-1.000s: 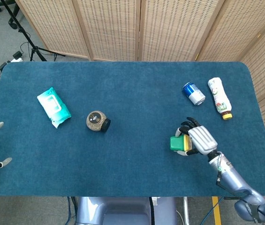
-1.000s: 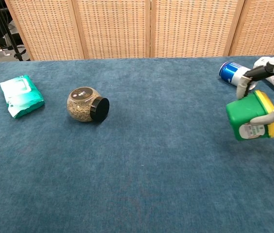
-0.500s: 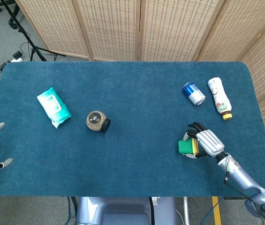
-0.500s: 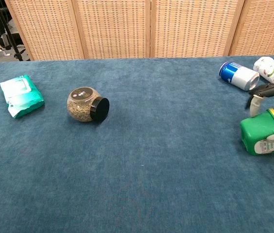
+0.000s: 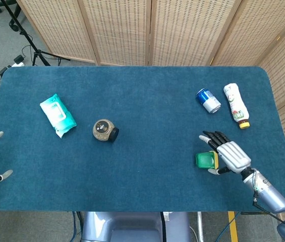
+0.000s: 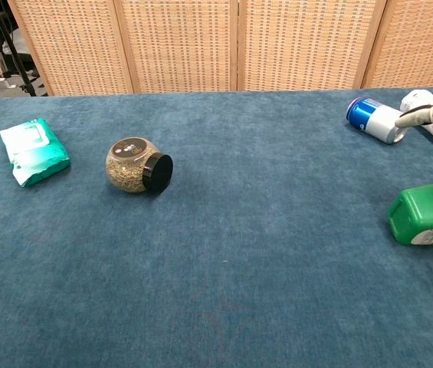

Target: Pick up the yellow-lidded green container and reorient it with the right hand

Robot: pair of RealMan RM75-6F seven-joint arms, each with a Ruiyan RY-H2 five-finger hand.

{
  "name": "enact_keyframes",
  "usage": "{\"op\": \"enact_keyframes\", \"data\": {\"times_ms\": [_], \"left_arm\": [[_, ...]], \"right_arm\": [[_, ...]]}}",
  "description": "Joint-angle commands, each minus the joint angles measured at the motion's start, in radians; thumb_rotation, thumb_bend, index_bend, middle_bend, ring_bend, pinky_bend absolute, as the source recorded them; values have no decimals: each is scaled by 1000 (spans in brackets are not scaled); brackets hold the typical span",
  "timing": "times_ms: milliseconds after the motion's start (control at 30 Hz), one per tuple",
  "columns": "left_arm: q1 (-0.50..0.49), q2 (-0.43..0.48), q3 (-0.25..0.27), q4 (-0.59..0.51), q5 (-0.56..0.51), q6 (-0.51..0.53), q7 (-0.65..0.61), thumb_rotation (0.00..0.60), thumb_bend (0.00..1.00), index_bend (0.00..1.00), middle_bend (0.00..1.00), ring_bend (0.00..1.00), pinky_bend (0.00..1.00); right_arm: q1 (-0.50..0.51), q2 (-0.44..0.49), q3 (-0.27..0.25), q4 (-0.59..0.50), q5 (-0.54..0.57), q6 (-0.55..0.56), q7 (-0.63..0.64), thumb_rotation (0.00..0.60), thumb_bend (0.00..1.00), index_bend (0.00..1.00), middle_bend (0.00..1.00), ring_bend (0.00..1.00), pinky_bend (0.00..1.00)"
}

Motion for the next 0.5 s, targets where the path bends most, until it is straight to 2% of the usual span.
{"op": "enact_keyframes", "data": {"times_ms": [33, 267, 500], "left_arm": [[2, 3, 1, 2, 3, 4, -8, 600, 0, 0, 0, 0, 0], [2, 6, 1, 8, 4, 1, -23, 600, 0, 0, 0, 0, 0], [1, 10, 1, 12, 5, -2, -38, 600, 0, 0, 0, 0, 0]], "right_arm": [[47, 127, 50, -270, 180, -166, -312, 600, 0, 0, 0, 0, 0], [96, 110, 96, -408, 446, -258, -562, 600, 0, 0, 0, 0, 0], [140, 27, 107, -410, 617, -218, -791, 600, 1, 0, 0, 0, 0]]}}
